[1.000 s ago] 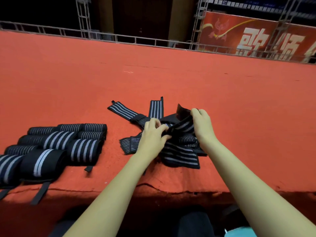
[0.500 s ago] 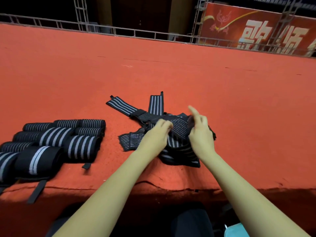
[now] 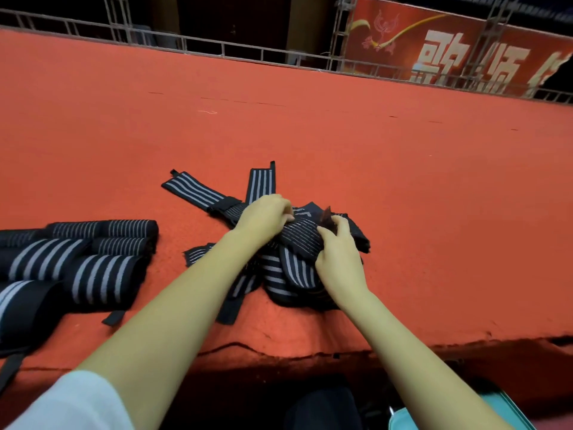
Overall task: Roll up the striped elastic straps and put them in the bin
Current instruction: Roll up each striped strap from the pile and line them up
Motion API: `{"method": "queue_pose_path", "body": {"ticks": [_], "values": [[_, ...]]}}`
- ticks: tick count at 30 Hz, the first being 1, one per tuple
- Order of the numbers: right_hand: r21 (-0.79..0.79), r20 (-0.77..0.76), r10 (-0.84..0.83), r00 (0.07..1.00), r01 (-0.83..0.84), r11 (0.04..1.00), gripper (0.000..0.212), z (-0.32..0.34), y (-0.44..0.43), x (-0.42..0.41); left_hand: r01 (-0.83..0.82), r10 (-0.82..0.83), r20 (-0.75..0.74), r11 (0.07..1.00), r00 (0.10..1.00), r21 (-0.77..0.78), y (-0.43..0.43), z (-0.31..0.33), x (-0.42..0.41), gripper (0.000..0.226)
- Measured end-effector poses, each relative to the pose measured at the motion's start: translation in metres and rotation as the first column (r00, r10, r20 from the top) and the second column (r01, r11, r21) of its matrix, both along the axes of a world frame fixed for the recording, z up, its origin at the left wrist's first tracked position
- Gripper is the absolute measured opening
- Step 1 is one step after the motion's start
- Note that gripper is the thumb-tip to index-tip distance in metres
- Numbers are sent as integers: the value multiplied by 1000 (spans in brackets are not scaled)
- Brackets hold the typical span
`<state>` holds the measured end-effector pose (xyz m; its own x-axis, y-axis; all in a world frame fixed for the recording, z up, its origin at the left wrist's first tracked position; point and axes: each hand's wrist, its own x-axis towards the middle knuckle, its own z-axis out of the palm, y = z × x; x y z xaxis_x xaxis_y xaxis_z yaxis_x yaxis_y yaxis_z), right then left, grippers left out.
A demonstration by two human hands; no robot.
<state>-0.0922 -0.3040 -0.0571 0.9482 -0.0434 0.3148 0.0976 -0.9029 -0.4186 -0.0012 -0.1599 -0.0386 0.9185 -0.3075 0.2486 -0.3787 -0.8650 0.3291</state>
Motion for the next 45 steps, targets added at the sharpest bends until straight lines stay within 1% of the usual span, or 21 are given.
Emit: {"method": "queue_pose_path", "body": {"ticks": [2,4,6,7,10,13,17,21,23,25,27,30,34,35,37,39,41,42,43,44,45], "values": [[44,20,-18,1000,17,999,47,-4,-4,2,142,-144,-79,990,986,-22,-1,-1,-5,50],[112,49,-41,998,35,993,49,-9,-4,4,213,-199,-111,969,974,127,-6,-11,-11,66],[147,51,-72,996,64,987,51,-15,-1,7,178,-181,-13,947,983,267,-9,-23,-12,61],[155,55,-83,995,73,985,52,-17,1,8,136,-155,48,951,987,278,-9,-28,-11,54],[181,93,-109,990,91,979,51,-22,5,11,66,-90,150,985,985,160,-9,-31,-6,35],[177,75,-111,991,96,980,51,-26,6,11,-31,41,126,997,991,-75,-10,-25,0,26],[150,-3,-103,995,103,983,64,-32,7,12,-125,151,36,911,988,-394,0,-23,8,21],[129,-33,-105,994,109,986,61,-29,6,16,-265,286,-51,791,957,-551,21,-16,18,22],[147,-71,-88,994,98,984,57,-31,7,26,-318,322,-99,753,942,-576,30,-17,27,21],[166,-79,-68,995,80,983,50,-31,10,28,-304,293,-111,775,950,-555,29,-17,23,22],[201,-56,-66,996,76,977,46,-30,12,28,-267,272,-69,808,960,-525,21,-15,18,25],[236,-15,-65,998,67,969,45,-28,10,29,-306,331,-36,818,943,-487,20,-8,24,24],[219,-5,-96,995,95,971,46,-32,-17,24,-547,543,-183,647,820,-531,63,-10,45,29],[229,-26,-118,993,121,966,45,-34,-27,22,-585,570,-202,640,796,-498,73,-15,46,31],[276,-78,-149,986,165,947,37,-35,-38,20,-591,562,-202,696,802,-407,79,-23,42,31],[350,-68,-149,986,164,922,22,-33,-38,20,-556,521,-196,763,831,-330,70,-29,36,32],[375,-28,-133,991,134,917,37,-26,-30,20,-545,514,-186,806,838,-229,58,-31,31,40],[362,-21,-121,992,121,924,39,-24,-27,21,-550,530,-155,818,834,-166,52,-28,27,49],[355,-19,-112,994,111,928,37,-22,-25,21,-546,538,-96,826,838,-142,46,-24,23,59],[358,-35,-110,993,115,927,34,-20,-23,22,-499,503,-20,849,864,-173,39,-19,18,66],[365,-37,-112,993,118,924,33,-19,-22,24,-380,399,36,894,916,-238,32,-11,11,70]]}}
